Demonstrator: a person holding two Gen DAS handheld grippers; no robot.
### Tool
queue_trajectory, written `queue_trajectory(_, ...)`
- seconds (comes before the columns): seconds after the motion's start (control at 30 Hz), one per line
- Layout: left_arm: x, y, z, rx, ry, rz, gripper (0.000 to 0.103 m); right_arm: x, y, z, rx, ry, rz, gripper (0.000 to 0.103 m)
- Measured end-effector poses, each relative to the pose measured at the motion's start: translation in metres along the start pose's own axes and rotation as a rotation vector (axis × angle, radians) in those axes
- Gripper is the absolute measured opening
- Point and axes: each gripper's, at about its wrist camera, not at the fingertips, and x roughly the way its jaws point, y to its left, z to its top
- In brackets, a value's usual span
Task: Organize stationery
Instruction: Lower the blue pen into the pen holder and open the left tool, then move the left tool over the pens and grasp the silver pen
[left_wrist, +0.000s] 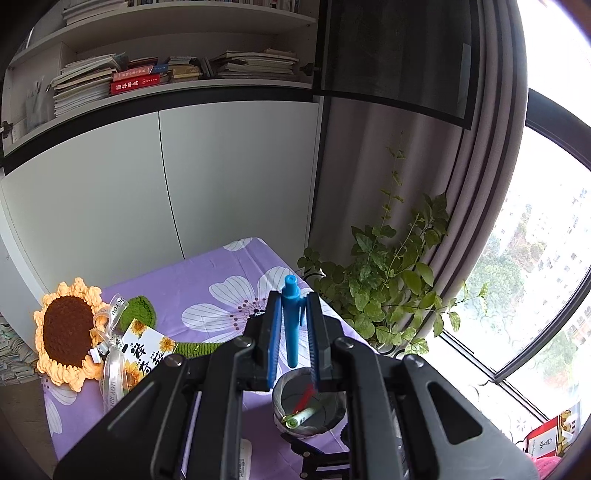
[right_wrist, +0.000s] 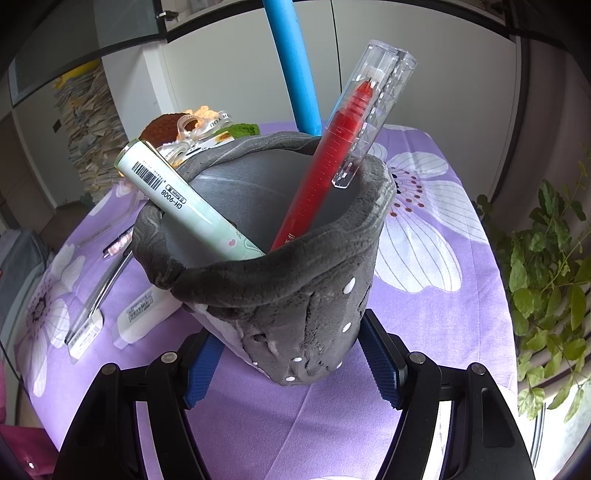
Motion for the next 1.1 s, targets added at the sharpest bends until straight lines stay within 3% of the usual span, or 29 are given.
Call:
queue_trajectory(0.37,-0.002,-0.012,-0.012,0.066,0.025,0.005,0.011,0.0,0.0,0.0,0.0,0.002,-0.001,0.072)
queue_trajectory(0.87,0.052,-0.003,-0.04,0.03,0.217,-0.041,0.012,0.0,0.001,0.0,0.0,0.002,-0.001,0.072)
queue_trajectory(1.07,0.034,0.011,-0.03,-0.007,0.173,-0.021,0.013,0.0,0.0,0.0,0.001,0.002,0.0,0.072)
queue_trajectory(1.1,0.027,0.017,-0.027,-0.018,0.153,-0.01,0.018,0.0,0.0,0.0,0.001,0.002,0.0,0.072)
